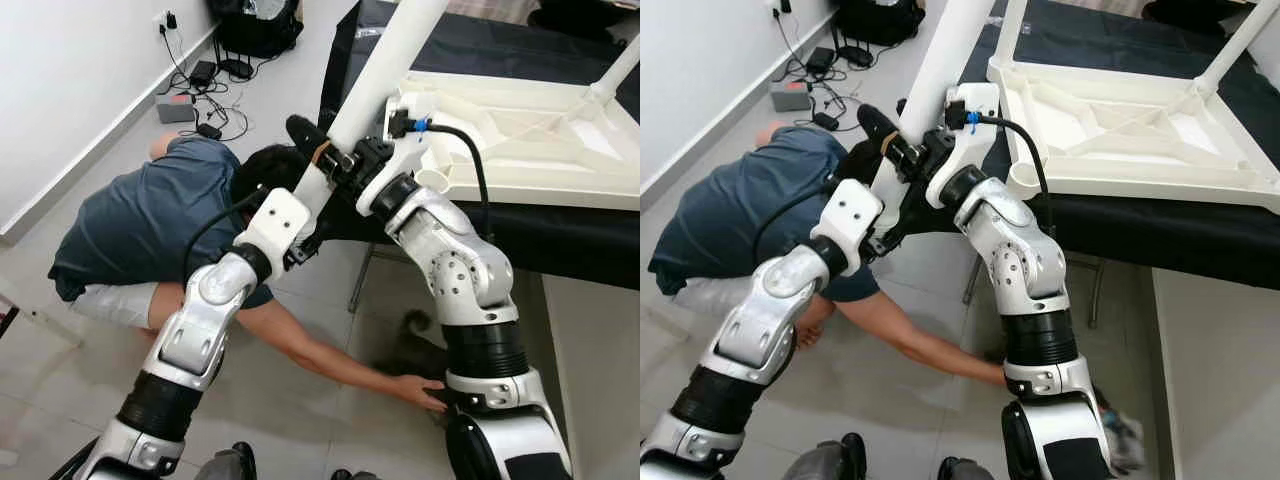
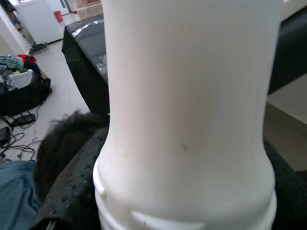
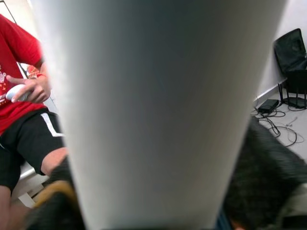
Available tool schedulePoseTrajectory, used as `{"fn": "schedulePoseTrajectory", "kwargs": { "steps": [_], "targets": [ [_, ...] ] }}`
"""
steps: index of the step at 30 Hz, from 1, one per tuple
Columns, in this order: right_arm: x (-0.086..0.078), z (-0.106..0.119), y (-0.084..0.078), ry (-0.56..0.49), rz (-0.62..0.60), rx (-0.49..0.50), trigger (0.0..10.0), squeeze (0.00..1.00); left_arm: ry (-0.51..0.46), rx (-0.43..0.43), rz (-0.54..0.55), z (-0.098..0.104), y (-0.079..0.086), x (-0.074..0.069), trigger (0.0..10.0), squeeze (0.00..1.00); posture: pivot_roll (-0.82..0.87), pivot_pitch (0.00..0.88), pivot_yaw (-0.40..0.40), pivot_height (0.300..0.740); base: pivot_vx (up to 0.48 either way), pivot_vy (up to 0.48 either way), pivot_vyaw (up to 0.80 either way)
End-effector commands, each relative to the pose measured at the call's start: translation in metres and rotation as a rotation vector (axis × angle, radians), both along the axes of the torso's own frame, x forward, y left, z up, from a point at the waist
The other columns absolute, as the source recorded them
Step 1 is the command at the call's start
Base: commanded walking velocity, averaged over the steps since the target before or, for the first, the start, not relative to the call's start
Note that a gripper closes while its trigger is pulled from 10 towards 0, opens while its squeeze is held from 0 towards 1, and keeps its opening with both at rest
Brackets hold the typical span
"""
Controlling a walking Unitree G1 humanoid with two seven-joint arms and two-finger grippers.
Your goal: Building children table
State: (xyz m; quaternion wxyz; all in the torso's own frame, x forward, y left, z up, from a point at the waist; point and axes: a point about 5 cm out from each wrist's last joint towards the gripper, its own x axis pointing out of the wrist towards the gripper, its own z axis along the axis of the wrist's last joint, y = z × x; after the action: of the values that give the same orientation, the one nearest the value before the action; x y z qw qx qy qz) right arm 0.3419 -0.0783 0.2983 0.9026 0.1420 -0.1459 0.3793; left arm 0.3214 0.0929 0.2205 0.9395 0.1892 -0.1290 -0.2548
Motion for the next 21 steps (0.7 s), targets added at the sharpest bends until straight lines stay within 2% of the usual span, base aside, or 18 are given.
{"fn": "schedulePoseTrajectory", "kwargs": {
  "steps": [1,5,7,10,12,17,21],
  "targets": [
    [0.003,-0.005,-0.009,0.009,-0.010,0.006,10.0,0.00,0.001,0.000,-0.046,0.000,-0.001,-0.010,10.0,0.00,0.10,0.193,-0.112,0.740,0.000,0.000,0.00],
    [0.001,-0.004,-0.013,0.011,0.109,0.023,10.0,0.00,0.069,-0.025,-0.084,-0.007,0.003,-0.022,10.0,0.00,0.10,0.192,-0.112,0.740,0.000,0.000,0.00],
    [0.001,-0.004,-0.014,0.013,0.125,0.023,10.0,0.00,0.076,-0.027,-0.091,-0.008,0.004,-0.024,10.0,0.00,0.10,0.192,-0.112,0.740,0.000,0.000,0.00],
    [-0.001,-0.007,-0.018,0.050,0.260,0.043,10.0,0.00,0.105,0.000,-0.107,-0.015,0.008,-0.034,10.0,0.00,0.11,0.188,-0.113,0.740,0.000,0.000,0.00],
    [-0.002,-0.007,-0.019,0.056,0.287,0.047,10.0,0.00,0.113,0.009,-0.111,-0.018,0.009,-0.037,10.0,0.00,0.11,0.188,-0.113,0.740,0.000,0.000,0.00],
    [-0.005,-0.009,-0.021,0.110,0.396,0.129,10.0,0.00,0.140,0.026,-0.110,-0.023,0.015,-0.048,10.0,0.00,0.11,0.186,-0.116,0.740,0.000,0.000,0.00],
    [-0.008,-0.013,-0.019,0.123,0.461,0.123,10.0,0.00,0.193,-0.031,-0.126,-0.023,0.013,-0.055,10.0,0.00,0.11,0.185,-0.116,0.740,0.000,0.000,0.00]
  ]
}}
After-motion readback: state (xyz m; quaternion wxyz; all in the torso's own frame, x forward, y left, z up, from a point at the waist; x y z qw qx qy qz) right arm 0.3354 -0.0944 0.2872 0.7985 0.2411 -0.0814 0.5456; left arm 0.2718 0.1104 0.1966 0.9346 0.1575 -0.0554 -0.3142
